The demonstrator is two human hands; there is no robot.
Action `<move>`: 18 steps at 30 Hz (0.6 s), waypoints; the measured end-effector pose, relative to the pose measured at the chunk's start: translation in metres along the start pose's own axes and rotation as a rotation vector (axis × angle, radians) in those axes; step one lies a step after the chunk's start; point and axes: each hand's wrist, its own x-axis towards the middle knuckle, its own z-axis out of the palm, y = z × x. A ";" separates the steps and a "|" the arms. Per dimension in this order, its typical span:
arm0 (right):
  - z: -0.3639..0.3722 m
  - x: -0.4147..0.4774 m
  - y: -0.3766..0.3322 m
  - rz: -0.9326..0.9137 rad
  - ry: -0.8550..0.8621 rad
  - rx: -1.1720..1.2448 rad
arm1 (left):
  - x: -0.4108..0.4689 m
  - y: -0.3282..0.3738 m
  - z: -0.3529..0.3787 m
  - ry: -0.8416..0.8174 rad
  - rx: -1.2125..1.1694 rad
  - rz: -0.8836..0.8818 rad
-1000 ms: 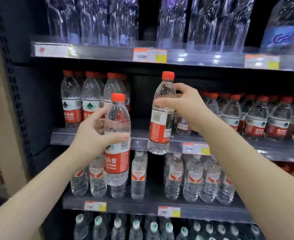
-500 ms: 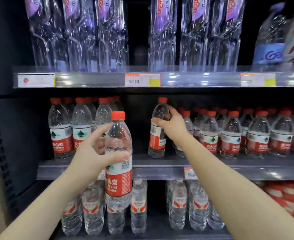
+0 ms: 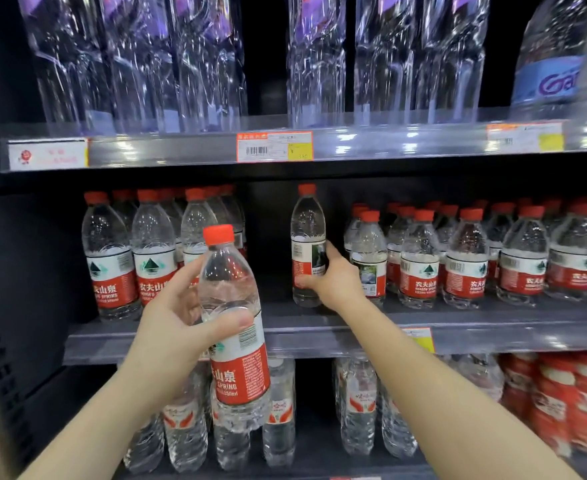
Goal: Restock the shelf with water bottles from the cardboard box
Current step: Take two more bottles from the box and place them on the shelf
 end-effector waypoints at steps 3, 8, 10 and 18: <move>0.010 0.014 0.002 0.026 0.026 0.000 | -0.004 0.000 -0.001 0.015 -0.013 0.021; 0.022 0.034 0.000 0.106 0.017 0.005 | -0.013 -0.003 -0.007 0.036 -0.030 0.023; 0.027 0.043 -0.001 0.141 0.011 -0.022 | -0.011 -0.004 -0.011 0.029 -0.038 0.013; 0.037 0.074 0.012 0.137 0.069 -0.072 | 0.004 -0.007 -0.019 -0.001 0.026 0.043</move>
